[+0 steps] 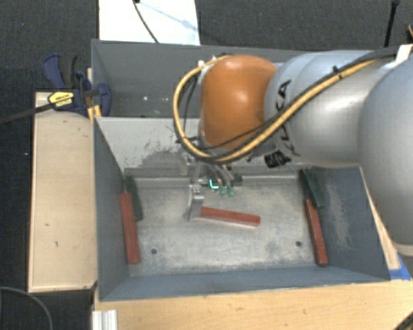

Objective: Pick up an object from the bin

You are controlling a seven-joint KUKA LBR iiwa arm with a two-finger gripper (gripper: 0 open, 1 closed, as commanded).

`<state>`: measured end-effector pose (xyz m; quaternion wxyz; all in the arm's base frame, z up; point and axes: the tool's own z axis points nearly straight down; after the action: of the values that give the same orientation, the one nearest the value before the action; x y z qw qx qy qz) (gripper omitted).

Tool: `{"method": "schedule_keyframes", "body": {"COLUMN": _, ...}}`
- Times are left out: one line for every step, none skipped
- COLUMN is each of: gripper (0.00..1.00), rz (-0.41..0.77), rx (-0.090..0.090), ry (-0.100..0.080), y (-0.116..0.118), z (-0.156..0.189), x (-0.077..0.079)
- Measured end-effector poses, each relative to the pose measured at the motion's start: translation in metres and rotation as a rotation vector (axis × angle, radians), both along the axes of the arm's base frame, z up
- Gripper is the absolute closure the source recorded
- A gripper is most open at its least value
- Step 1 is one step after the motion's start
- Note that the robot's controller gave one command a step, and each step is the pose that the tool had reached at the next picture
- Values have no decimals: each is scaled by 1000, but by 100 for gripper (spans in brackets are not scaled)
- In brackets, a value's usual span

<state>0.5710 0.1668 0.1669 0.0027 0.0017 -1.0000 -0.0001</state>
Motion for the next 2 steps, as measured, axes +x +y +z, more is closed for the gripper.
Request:
{"method": "schedule_keyframes", "body": {"gripper": 0, "rz": 135, "rx": 4, "ry": -16, "y": 41, "z": 91, "x": -5}}
{"method": "schedule_keyframes", "body": {"gripper": 0, "rz": 313, "rx": 4, "ry": -13, "y": 86, "z": 108, "x": -4}}
